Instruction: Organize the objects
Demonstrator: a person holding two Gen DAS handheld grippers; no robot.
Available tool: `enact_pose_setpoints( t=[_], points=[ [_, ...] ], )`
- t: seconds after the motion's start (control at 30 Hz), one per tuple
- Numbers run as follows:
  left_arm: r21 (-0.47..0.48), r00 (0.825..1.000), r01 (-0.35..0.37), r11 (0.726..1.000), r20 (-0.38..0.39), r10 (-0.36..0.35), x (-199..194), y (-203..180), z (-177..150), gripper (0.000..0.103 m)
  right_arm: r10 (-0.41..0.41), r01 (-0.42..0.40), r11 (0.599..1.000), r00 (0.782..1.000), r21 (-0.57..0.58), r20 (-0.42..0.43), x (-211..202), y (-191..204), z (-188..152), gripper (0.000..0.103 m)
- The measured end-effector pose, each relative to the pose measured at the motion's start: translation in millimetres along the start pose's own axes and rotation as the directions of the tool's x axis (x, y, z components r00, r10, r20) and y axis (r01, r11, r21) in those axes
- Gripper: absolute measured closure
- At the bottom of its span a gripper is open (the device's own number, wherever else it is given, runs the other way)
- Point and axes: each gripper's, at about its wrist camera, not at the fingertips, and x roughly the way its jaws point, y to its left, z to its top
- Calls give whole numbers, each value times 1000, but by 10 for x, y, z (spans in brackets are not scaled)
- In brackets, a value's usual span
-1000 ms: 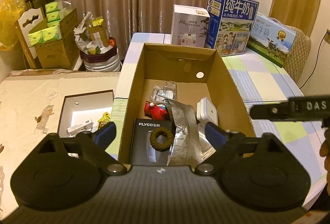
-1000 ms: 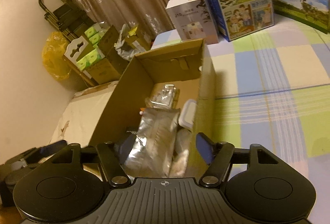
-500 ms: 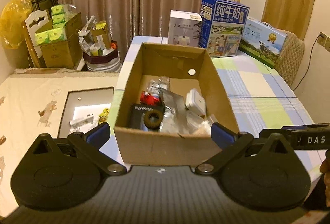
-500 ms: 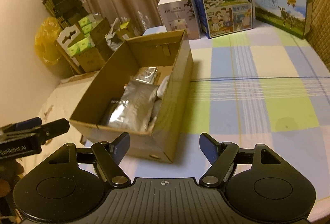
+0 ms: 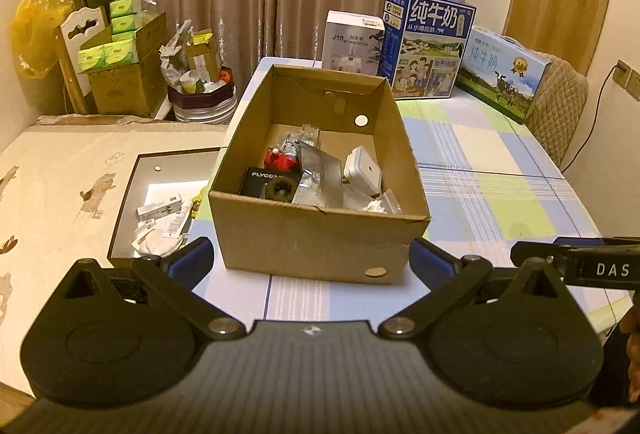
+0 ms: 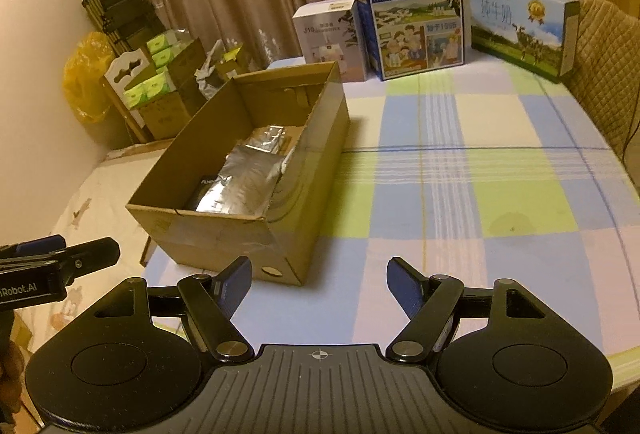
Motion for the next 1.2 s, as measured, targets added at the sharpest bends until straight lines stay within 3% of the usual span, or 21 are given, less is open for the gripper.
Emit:
enact_pose_setpoints(
  t=[0.33, 1.2],
  points=[
    [18, 1000, -13, 1000, 13, 13, -104, -126, -109, 1, -30, 30, 999, 1000, -30, -8, -95, -24, -186, 31],
    [33, 1000, -6, 999, -17, 7, -35, -325, -247, 1, -49, 49, 999, 999, -3, 5, -153, -138, -208, 31]
  ],
)
